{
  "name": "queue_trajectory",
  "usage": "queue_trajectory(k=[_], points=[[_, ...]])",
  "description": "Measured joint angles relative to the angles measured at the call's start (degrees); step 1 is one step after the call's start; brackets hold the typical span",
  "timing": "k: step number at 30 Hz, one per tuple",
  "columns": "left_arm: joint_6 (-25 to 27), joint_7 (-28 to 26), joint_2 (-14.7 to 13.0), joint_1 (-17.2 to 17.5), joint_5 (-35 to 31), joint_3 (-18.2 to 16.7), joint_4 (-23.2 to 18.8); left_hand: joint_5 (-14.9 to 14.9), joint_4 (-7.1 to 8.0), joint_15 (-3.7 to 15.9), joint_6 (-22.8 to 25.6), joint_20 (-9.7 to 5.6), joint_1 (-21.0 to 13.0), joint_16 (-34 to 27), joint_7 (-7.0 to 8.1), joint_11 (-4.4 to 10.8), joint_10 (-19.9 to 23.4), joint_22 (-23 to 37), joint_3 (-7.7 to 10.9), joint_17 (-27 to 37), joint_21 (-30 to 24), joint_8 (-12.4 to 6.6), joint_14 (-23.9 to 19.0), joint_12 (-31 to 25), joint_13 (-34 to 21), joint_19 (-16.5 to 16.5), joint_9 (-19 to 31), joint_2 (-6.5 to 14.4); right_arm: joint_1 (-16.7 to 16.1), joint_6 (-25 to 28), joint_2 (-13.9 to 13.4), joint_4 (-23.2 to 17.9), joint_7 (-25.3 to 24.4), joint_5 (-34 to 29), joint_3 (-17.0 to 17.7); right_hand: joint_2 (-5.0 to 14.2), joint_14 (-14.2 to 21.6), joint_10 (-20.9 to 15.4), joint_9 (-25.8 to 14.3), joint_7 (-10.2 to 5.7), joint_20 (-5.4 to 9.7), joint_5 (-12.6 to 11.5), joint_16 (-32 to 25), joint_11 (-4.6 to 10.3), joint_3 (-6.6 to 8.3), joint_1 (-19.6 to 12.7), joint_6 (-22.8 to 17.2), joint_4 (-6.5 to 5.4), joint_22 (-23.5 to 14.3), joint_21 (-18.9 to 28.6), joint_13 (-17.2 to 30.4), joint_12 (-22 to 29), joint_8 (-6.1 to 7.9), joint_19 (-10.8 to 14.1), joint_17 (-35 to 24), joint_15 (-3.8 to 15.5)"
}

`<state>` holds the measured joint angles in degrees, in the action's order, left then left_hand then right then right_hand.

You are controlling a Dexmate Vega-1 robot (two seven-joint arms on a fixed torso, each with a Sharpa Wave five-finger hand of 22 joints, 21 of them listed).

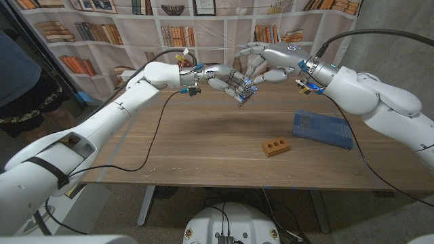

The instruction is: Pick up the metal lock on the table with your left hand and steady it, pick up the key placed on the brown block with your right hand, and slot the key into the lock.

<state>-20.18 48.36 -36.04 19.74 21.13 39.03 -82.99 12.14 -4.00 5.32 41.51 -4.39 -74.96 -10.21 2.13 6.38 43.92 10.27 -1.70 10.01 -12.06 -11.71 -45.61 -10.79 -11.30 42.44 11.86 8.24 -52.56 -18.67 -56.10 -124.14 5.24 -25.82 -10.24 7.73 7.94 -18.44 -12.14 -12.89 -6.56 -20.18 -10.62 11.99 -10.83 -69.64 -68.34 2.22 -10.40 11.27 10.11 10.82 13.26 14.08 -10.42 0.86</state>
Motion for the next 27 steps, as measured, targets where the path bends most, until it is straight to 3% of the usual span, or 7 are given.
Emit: queue_trajectory(k=[27], points=[[0.23,0.72,0.70,-0.28,0.65,0.08,0.70,-0.02,0.38,-0.23,-0.41,0.10,-0.02,0.00,0.01,-0.02,-0.40,0.00,0.39,0.00,0.00,-0.03,0.21,0.00,0.00,-0.51,0.02,-0.02,0.33,0.56,-0.68,0.32,0.80,1.56,-0.79,0.22,0.38,-0.01,-0.19,0.01,0.01,0.00,-0.21,0.00,-0.48,-0.22,0.01,-0.48,-0.01,0.00,0.00,0.00,0.17,0.01,-0.01,0.80]])
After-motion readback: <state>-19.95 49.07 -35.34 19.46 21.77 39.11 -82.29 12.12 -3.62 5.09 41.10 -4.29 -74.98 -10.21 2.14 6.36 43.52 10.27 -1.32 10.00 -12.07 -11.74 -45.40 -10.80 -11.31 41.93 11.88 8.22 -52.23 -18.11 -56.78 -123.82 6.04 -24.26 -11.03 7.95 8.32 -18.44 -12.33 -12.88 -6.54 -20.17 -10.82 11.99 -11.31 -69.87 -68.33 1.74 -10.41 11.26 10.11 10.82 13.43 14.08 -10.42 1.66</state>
